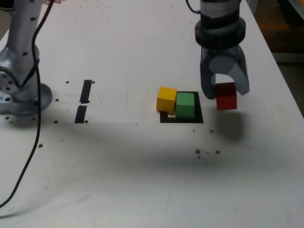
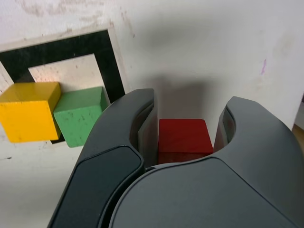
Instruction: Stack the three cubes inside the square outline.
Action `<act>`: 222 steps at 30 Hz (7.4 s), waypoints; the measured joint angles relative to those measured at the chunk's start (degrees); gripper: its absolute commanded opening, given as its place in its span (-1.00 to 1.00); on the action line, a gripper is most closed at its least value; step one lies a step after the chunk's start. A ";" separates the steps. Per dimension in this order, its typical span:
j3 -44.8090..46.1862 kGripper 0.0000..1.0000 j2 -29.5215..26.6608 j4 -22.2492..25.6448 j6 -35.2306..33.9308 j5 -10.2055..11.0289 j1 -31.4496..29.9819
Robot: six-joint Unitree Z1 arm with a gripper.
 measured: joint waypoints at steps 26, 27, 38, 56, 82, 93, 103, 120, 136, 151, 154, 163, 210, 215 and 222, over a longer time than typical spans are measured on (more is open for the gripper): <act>5.52 -0.57 1.86 2.32 -2.03 -2.53 -0.07; 6.13 -0.57 1.39 2.55 -2.18 -2.18 0.20; 16.70 -0.57 -8.68 5.25 -3.72 2.51 4.41; 16.49 -0.57 -15.68 6.81 -6.93 7.22 3.80; 15.28 -0.24 -7.94 1.95 -7.59 3.53 1.35; 15.97 0.24 -7.63 0.86 -7.58 2.39 1.35; 16.79 0.48 -6.94 0.43 -7.58 1.48 1.35; 18.95 0.83 -13.95 1.58 -10.48 4.69 1.57; 32.63 0.88 -27.01 0.47 -14.80 9.24 2.83; 42.13 0.88 -31.21 -0.57 -9.35 15.07 11.16; 43.17 0.88 -31.25 -1.41 -8.13 16.16 13.23; 45.06 0.88 -30.79 -4.35 -5.52 18.25 18.11; 50.82 0.78 -25.45 -13.13 -4.87 -0.03 10.55; 50.63 0.78 -26.01 -13.12 -4.65 -1.97 7.62; 49.45 0.74 -26.21 -12.48 -2.71 -3.92 4.97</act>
